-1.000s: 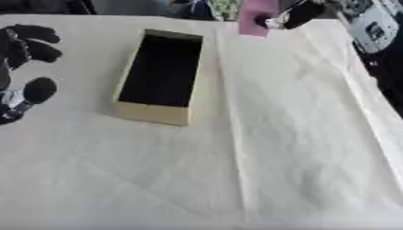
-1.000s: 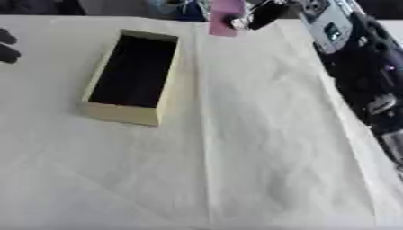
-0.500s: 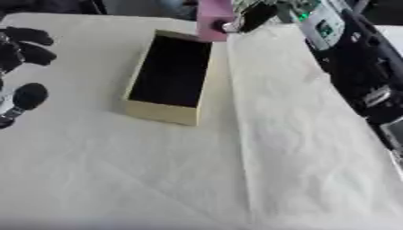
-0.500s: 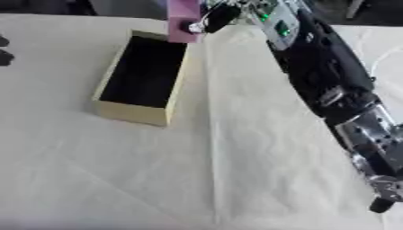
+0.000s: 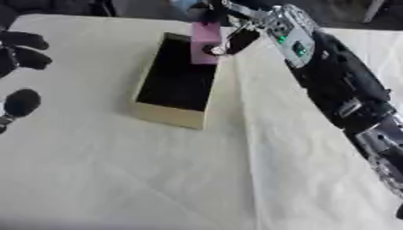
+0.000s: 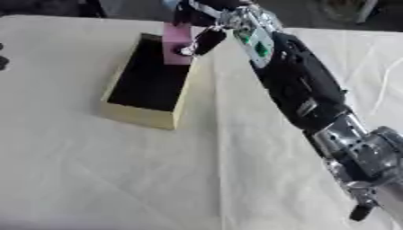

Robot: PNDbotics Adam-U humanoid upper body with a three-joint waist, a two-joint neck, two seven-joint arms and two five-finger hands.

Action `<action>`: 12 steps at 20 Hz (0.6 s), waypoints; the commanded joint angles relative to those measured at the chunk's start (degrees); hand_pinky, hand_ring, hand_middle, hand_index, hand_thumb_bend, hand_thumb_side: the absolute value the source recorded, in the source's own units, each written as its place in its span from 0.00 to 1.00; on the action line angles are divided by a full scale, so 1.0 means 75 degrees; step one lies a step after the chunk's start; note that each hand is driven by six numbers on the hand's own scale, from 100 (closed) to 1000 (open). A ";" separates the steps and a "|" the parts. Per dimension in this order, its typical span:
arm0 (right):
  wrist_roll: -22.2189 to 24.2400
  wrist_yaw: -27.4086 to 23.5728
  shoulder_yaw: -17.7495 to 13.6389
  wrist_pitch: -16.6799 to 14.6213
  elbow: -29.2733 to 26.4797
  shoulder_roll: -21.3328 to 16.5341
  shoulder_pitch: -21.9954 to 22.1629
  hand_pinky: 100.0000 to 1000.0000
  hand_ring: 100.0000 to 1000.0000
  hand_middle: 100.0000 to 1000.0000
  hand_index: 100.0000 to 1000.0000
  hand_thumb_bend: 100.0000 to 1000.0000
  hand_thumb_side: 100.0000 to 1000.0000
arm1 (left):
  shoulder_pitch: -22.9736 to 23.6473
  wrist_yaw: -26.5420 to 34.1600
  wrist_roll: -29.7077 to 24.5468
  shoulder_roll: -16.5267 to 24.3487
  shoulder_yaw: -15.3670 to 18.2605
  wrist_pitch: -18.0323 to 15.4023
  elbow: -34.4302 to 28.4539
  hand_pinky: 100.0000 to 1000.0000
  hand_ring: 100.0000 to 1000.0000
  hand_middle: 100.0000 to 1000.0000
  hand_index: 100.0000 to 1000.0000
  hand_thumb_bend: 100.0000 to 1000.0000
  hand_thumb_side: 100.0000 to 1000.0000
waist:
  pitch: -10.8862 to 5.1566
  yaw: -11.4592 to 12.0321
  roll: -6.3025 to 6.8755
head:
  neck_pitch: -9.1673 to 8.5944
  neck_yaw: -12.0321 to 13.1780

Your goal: Pick up objects on the table and place them in the box.

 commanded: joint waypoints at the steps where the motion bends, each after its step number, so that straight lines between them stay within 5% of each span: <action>1: -0.0034 0.0198 -0.0090 -0.0097 0.0059 0.0028 -0.0115 0.67 0.62 0.41 0.67 0.31 0.21 | -0.0130 0.0015 -0.0023 0.0056 0.0018 -0.0005 -0.0146 0.67 0.63 0.65 0.75 0.86 0.66 | -0.0111 0.0022 0.0053 | -0.0087 -0.0048; 12: -0.0205 0.0474 -0.0114 -0.0193 0.0343 0.0381 -0.0029 0.66 0.62 0.41 0.67 0.30 0.21 | -0.0163 0.0026 -0.0059 -0.0018 0.0013 -0.0008 -0.0132 0.67 0.63 0.65 0.75 0.86 0.66 | -0.0082 0.0088 0.0117 | -0.0131 -0.0134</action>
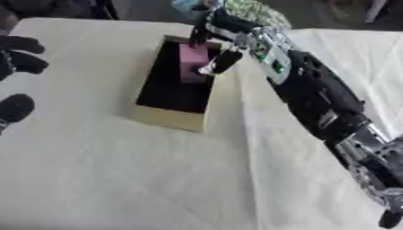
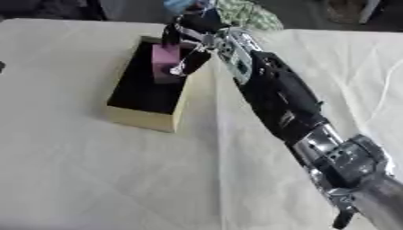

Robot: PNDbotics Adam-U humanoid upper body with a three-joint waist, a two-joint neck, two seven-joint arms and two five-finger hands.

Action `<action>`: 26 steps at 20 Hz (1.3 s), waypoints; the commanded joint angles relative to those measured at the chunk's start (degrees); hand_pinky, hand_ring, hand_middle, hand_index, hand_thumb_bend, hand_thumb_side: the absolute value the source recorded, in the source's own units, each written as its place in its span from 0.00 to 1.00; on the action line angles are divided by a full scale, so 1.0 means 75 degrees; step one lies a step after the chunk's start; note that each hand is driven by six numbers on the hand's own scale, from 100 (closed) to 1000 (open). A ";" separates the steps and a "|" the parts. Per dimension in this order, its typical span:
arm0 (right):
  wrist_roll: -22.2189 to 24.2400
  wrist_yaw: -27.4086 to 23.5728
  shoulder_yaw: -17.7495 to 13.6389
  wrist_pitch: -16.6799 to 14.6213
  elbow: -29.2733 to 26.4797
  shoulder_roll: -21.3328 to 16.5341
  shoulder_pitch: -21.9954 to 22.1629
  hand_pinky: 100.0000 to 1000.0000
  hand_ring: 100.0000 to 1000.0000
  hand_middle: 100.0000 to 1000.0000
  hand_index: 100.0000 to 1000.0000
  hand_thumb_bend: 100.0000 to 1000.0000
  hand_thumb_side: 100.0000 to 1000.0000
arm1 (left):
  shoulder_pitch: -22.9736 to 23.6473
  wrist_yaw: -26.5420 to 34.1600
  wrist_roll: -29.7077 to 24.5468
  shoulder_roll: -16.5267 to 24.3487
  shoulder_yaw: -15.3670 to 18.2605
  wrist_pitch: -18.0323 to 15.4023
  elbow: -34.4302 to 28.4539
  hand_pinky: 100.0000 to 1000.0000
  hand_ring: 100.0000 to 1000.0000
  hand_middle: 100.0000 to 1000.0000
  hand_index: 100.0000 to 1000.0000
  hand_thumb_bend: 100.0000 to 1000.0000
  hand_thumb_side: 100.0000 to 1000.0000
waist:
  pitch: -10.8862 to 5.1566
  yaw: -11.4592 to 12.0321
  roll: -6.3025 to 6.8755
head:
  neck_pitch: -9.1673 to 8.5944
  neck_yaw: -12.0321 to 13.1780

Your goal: Pick up objects on the table and place them in the box.

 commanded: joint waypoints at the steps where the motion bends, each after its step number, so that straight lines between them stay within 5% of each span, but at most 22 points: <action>1: -0.0076 0.0114 -0.0071 -0.0032 0.0013 0.0011 -0.0111 0.66 0.62 0.42 0.68 0.31 0.22 | -0.0140 0.0021 -0.0022 0.0046 0.0017 -0.0007 -0.0111 0.67 0.63 0.65 0.75 0.86 0.66 | -0.0115 0.0018 0.0065 | -0.0072 -0.0034; 7: -0.0098 0.0253 -0.0021 -0.0128 0.0093 0.0162 -0.0067 0.67 0.65 0.50 0.72 0.35 0.29 | -0.0144 0.0020 -0.0020 0.0028 0.0020 -0.0007 -0.0105 0.67 0.63 0.65 0.75 0.86 0.66 | -0.0105 0.0021 0.0083 | -0.0064 -0.0045; 8: -0.0068 0.0281 0.0004 -0.0147 0.0094 0.0173 -0.0062 0.72 0.73 0.73 0.85 0.44 0.43 | -0.0144 0.0019 -0.0019 0.0028 0.0021 -0.0007 -0.0105 0.67 0.63 0.65 0.75 0.86 0.67 | -0.0105 0.0019 0.0084 | -0.0063 -0.0047; 10: 0.0160 0.0390 0.0113 -0.0218 0.0020 0.0188 -0.0047 0.73 0.75 0.76 0.87 0.46 0.46 | -0.0135 0.0018 -0.0012 0.0027 0.0030 -0.0004 -0.0101 0.67 0.63 0.65 0.75 0.86 0.66 | -0.0112 -0.0014 0.0093 | -0.0052 -0.0049; 11: 0.0238 0.0400 0.0130 -0.0236 -0.0042 0.0181 -0.0047 0.74 0.77 0.82 0.91 0.54 0.55 | -0.0128 0.0018 -0.0011 0.0028 0.0031 -0.0003 -0.0098 0.67 0.62 0.64 0.75 0.86 0.67 | -0.0118 -0.0046 0.0096 | -0.0045 -0.0048; 18: 0.0311 0.0062 0.0214 -0.0110 -0.0610 -0.0034 -0.0045 0.75 0.78 0.87 0.94 0.66 0.67 | -0.0057 0.0005 0.0006 0.0046 0.0055 0.0003 -0.0069 0.67 0.62 0.64 0.75 0.86 0.67 | -0.0191 -0.0326 0.0104 | 0.0022 -0.0020; 26: 0.0513 -0.1227 0.0397 0.0287 -0.1801 -0.0619 0.0064 0.73 0.77 0.83 0.93 0.64 0.64 | 0.0067 -0.0038 0.0061 0.0103 0.0107 0.0014 -0.0019 0.67 0.62 0.64 0.75 0.86 0.67 | -0.0273 -0.0768 0.0110 | 0.0113 0.0103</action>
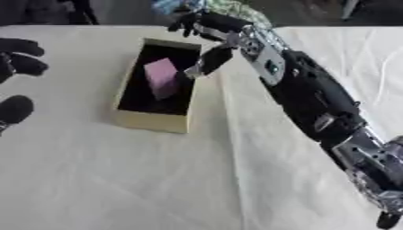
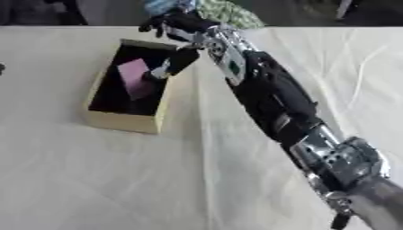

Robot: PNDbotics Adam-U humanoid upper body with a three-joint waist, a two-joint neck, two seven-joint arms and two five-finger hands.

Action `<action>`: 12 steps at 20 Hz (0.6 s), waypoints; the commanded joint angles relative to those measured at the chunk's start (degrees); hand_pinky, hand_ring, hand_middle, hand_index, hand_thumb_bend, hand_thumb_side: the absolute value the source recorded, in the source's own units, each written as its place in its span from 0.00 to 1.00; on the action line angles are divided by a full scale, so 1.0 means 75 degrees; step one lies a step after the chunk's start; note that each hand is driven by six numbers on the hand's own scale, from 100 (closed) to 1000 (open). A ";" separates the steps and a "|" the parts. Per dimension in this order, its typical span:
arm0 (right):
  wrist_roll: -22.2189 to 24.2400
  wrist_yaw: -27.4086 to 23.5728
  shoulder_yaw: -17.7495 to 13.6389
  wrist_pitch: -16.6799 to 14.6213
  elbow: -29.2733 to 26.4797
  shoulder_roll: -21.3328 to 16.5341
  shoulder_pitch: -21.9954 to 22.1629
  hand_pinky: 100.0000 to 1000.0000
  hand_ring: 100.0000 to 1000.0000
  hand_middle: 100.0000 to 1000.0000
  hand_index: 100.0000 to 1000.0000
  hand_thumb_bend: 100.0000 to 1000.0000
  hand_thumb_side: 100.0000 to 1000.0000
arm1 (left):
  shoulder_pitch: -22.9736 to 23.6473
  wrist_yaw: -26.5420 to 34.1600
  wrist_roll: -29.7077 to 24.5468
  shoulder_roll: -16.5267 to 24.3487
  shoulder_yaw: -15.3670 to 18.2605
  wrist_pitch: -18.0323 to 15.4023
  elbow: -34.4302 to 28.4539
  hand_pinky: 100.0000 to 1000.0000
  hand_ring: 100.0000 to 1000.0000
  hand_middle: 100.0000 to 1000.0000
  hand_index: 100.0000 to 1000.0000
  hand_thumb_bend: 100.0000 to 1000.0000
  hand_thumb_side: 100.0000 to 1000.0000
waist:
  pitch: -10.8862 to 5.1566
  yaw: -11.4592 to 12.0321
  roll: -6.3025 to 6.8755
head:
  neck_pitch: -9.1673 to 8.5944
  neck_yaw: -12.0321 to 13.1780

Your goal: Pick up objects on the table and place them in the box.

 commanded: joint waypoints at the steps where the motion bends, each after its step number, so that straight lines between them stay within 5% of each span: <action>1: 0.0100 -0.0710 0.0024 0.0192 -0.0709 -0.0491 -0.0055 0.72 0.76 0.82 0.92 0.62 0.68 | -0.0029 -0.0042 0.0052 0.0169 0.0105 0.0005 -0.0057 0.67 0.62 0.64 0.75 0.86 0.67 | -0.0176 -0.0095 0.0048 | 0.0043 0.0084; 12: -0.0367 -0.3000 -0.0281 0.1129 -0.3559 -0.2109 0.1154 0.70 0.73 0.76 0.95 0.61 0.58 | 0.0112 -0.0146 0.0444 0.0253 0.0318 0.0075 0.0097 0.66 0.62 0.64 0.75 0.86 0.66 | -0.0134 -0.0708 0.0043 | -0.0041 0.0497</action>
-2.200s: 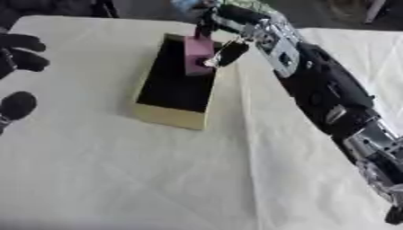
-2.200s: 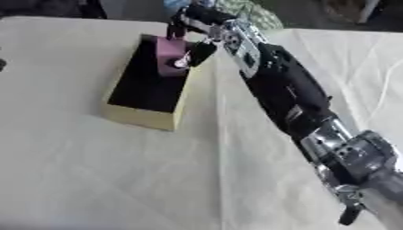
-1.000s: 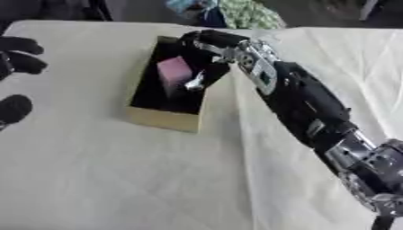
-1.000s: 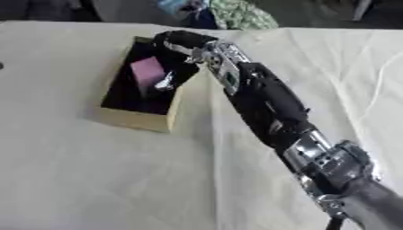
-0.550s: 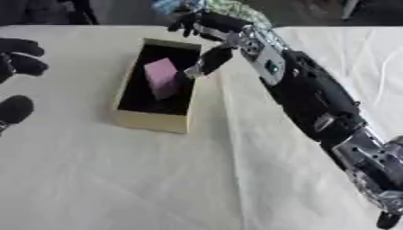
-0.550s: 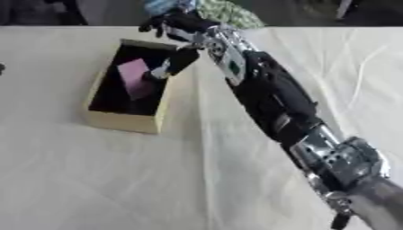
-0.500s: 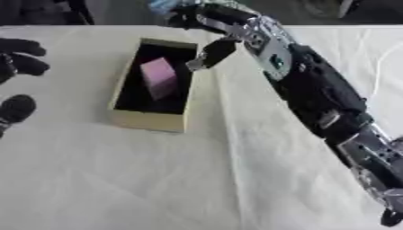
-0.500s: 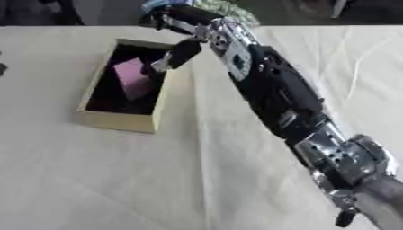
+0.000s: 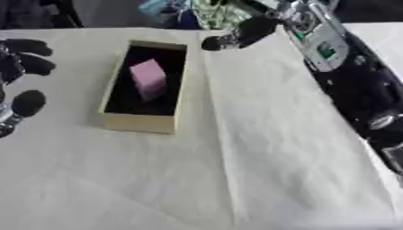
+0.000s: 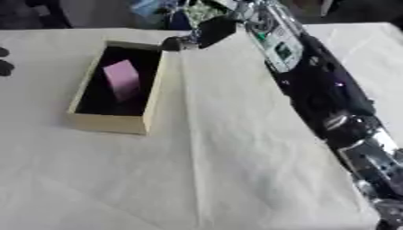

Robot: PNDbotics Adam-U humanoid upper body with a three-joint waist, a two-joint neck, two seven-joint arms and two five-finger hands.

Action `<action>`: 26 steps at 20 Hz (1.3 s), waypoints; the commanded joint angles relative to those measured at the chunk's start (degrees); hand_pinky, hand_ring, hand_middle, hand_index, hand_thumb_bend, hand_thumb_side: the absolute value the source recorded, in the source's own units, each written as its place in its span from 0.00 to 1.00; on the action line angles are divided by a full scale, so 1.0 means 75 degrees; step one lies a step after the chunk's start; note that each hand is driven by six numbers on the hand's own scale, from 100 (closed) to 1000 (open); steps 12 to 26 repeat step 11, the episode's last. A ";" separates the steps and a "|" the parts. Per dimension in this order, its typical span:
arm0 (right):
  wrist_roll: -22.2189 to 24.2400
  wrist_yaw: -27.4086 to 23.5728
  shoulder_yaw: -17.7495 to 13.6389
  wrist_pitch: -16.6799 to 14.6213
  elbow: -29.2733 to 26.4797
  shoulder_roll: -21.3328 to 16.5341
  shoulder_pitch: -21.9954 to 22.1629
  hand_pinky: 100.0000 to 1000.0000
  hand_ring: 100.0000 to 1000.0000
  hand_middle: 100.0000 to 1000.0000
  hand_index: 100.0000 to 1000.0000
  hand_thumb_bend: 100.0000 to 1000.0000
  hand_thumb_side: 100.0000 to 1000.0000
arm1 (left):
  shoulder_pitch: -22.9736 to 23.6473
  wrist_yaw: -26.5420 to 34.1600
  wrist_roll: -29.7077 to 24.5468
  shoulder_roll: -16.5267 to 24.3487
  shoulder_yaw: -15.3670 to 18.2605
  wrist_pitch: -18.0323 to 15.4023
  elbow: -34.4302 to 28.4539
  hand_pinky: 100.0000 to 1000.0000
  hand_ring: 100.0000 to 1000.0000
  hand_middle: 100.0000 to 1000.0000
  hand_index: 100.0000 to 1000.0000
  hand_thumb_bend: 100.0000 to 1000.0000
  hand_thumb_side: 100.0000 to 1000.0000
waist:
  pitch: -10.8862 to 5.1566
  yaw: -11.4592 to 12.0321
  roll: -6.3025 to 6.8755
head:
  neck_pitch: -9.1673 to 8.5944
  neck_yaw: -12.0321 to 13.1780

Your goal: Pick up objects on the table and place them in the box.

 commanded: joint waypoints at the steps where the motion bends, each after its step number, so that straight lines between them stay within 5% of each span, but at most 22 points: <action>1: -0.0185 -0.0455 -0.0275 0.0289 -0.0824 -0.0545 0.0201 0.70 0.73 0.76 0.95 0.61 0.57 | -0.0047 -0.0062 0.0131 0.0183 0.0113 0.0012 -0.0036 0.66 0.62 0.64 0.75 0.86 0.66 | -0.0098 -0.0049 0.0031 | -0.0053 0.0107; 11: -0.0408 -0.0486 -0.0633 0.0568 -0.1965 -0.1048 0.1464 0.70 0.73 0.77 1.00 0.60 0.55 | 0.0030 -0.0132 0.0168 0.0172 0.0161 0.0008 0.0052 0.66 0.62 0.64 0.75 0.85 0.66 | 0.0020 -0.0225 0.0083 | -0.0132 0.0277; 26: -0.0408 -0.0486 -0.0633 0.0568 -0.1965 -0.1048 0.1464 0.70 0.73 0.77 1.00 0.60 0.55 | 0.0030 -0.0132 0.0168 0.0172 0.0161 0.0008 0.0052 0.66 0.62 0.64 0.75 0.85 0.66 | 0.0020 -0.0225 0.0083 | -0.0132 0.0277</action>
